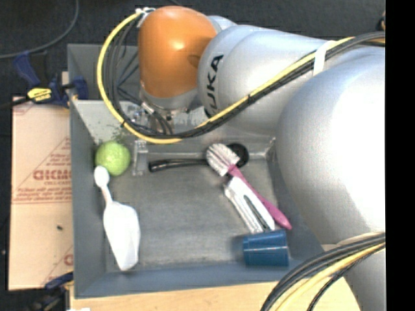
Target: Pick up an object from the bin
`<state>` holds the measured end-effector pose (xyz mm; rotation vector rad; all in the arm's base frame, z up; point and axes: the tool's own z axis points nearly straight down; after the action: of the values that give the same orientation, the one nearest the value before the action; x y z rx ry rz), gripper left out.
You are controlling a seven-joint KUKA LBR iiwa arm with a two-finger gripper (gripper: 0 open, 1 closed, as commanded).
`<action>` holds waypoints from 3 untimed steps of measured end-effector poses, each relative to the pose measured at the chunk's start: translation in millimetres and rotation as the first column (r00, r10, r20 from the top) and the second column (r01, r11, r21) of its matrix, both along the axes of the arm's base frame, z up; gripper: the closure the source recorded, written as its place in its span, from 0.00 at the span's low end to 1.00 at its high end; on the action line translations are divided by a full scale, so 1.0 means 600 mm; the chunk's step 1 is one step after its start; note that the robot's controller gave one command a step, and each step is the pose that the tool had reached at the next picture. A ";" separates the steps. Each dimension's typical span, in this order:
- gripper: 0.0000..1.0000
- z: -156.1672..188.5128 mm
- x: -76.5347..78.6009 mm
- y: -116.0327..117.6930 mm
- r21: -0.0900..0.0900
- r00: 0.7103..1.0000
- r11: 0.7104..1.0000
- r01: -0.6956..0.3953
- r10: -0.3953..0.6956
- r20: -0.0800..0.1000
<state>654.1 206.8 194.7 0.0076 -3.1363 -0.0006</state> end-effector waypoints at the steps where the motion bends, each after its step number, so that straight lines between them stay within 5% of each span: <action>1: 0.00 0.010 0.003 -0.002 0.002 1.000 1.000 0.004 -0.004 0.009; 2: 0.00 0.096 -0.018 0.013 0.002 0.998 0.998 -0.055 0.055 0.008; 3: 0.00 0.186 0.002 -0.038 0.002 0.998 0.998 -0.060 0.060 0.021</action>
Offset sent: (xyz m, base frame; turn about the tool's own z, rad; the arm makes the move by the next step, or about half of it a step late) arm -0.0126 0.0090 0.0531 -0.0561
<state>655.4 184.2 306.2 0.1017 -3.1554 -0.0048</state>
